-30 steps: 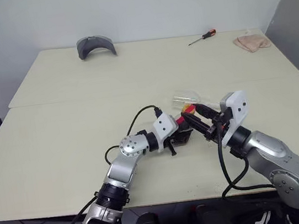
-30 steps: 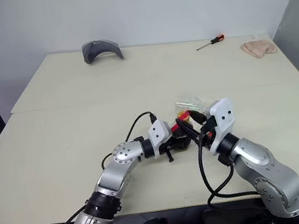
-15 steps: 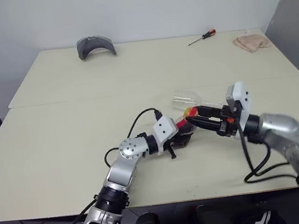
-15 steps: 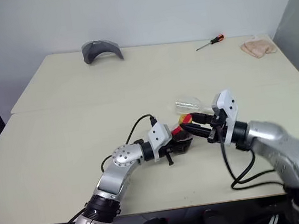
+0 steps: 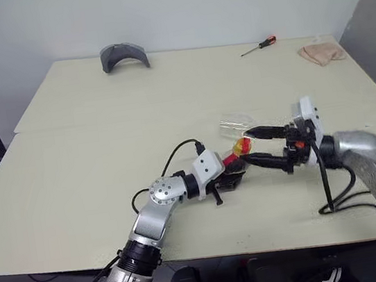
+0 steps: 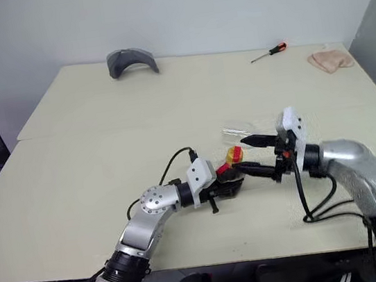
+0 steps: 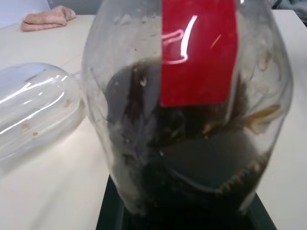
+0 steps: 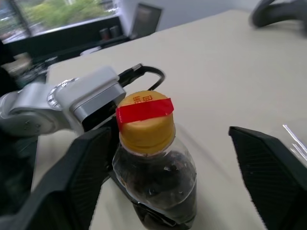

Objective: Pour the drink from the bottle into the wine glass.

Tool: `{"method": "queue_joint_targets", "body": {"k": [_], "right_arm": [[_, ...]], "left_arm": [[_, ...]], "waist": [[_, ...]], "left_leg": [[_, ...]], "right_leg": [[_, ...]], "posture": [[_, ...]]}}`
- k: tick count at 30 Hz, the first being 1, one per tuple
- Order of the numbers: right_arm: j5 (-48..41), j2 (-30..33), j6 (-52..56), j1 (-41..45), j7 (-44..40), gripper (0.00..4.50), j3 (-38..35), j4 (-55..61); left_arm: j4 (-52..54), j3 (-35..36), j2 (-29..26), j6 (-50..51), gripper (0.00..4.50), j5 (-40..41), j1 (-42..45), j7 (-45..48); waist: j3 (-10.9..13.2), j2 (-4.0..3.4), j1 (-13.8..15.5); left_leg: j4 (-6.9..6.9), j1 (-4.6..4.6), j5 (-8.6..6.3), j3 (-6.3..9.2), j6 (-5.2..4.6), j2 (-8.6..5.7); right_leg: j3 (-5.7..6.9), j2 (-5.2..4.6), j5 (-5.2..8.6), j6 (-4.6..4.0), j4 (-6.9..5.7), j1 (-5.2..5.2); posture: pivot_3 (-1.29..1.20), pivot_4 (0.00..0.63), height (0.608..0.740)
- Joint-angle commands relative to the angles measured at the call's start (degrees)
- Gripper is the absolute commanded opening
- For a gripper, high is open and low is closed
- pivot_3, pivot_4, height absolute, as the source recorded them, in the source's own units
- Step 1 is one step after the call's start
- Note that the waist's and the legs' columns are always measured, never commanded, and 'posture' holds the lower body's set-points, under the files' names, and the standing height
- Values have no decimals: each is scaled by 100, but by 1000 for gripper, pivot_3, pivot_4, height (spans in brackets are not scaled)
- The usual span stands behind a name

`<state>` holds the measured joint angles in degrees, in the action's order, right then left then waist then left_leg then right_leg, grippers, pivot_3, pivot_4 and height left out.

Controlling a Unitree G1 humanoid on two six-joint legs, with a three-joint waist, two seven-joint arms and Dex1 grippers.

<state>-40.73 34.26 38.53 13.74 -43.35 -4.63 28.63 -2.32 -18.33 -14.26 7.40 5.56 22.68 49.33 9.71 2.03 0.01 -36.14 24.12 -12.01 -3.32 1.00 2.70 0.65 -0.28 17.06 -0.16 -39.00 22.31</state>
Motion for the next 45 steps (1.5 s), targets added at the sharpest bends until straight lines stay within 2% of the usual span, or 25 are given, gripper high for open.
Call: {"method": "queue_joint_targets", "body": {"k": [1, 6, 8, 12, 15, 19, 23, 26, 29, 33, 41, 45], "right_arm": [[-60, -417, 28, -311, 1103, 4500, -255, 1103], [573, -1057, -215, -64, 1953, 4500, 101, 899], [809, -1035, -329, -4, 2005, 4500, 98, 666], [831, -710, -437, -131, 1854, 4500, -403, 408], [652, -480, -428, -281, 1738, 4500, -719, 404], [-208, 148, 32, -864, 1162, 4500, -1335, 790], [-1045, 524, 496, -981, 917, 4500, -1246, 1302], [-1148, 305, 586, -628, 1242, 4500, -698, 1549], [-713, -273, 403, -39, 1814, 4500, -161, 1328], [-242, -592, 201, 309, 2046, 4500, 58, 955], [53, -329, -38, 42, 1776, 4500, -252, 601], [-340, -114, 66, -419, 1560, 4500, -800, 726]], "left_arm": [[222, 50, 117, -97, 714, 175, 111, -1], [67, -5, 162, -181, 699, 147, 226, 116], [7, 4, 189, -201, 699, 144, 277, 128], [-61, 4, 212, -245, 690, 140, 318, 144], [-79, 5, 225, -259, 690, 138, 320, 136], [-103, 2, 250, -269, 685, 140, 325, 122], [-166, 28, 259, -302, 684, 136, 352, 132], [-201, 49, 278, -324, 684, 127, 378, 133], [-196, 50, 309, -322, 684, 121, 386, 112], [-163, 42, 323, -321, 684, 115, 359, 108], [-144, 62, 337, -314, 684, 129, 339, 70], [-147, 69, 340, -316, 683, 132, 335, 51]], "waist": [[0, -1, -26], [-1, -2, -52], [-1, -1, -41], [-1, -1, -14], [-1, -1, -5], [0, -2, 9], [1, -5, -54], [1, -6, -103], [1, -5, -142], [1, -4, -116], [1, -5, -17], [1, -5, -17]], "left_leg": [[-2, -2, 0, 0, 0, 0], [-4, -22, 1, -6, -1, 0], [-4, -20, 1, -7, -1, 0], [-3, -10, 1, -8, -2, -3], [-3, -4, 1, -6, -2, -5], [-2, -3, 1, -4, -2, -6], [-1, -14, 1, -7, -2, -1], [2, -22, 1, 6, -3, 6], [2, -21, 1, 8, -2, 7], [-1, -11, 1, 0, -2, -1], [-6, -3, 1, -2, -2, -7], [-5, -7, 1, -1, -2, -3]], "right_leg": [[-1, 0, 3, 7, -2, -1], [-8, 1, 1, 10, -6, -9], [-9, 3, 2, 10, -5, -8], [-7, 4, 2, 10, 2, -7], [-5, 3, 2, 10, 5, -6], [-2, 1, 3, 10, 5, -6], [-9, 2, 2, 9, 0, -8], [-8, 20, 2, 9, -6, -8], [-8, 24, 2, 9, -6, -7], [-8, 13, 2, 10, 1, -6], [-4, 0, 2, 11, 4, -5], [-4, 3, 2, 11, 0, -6]], "posture": [[0, 150, 740], [0, 150, 740], [0, 150, 740], [0, 150, 740], [0, 150, 740], [0, 150, 740], [0, 150, 740], [0, 150, 740], [0, 150, 740], [0, 150, 740], [0, 150, 740], [0, 150, 740]]}}
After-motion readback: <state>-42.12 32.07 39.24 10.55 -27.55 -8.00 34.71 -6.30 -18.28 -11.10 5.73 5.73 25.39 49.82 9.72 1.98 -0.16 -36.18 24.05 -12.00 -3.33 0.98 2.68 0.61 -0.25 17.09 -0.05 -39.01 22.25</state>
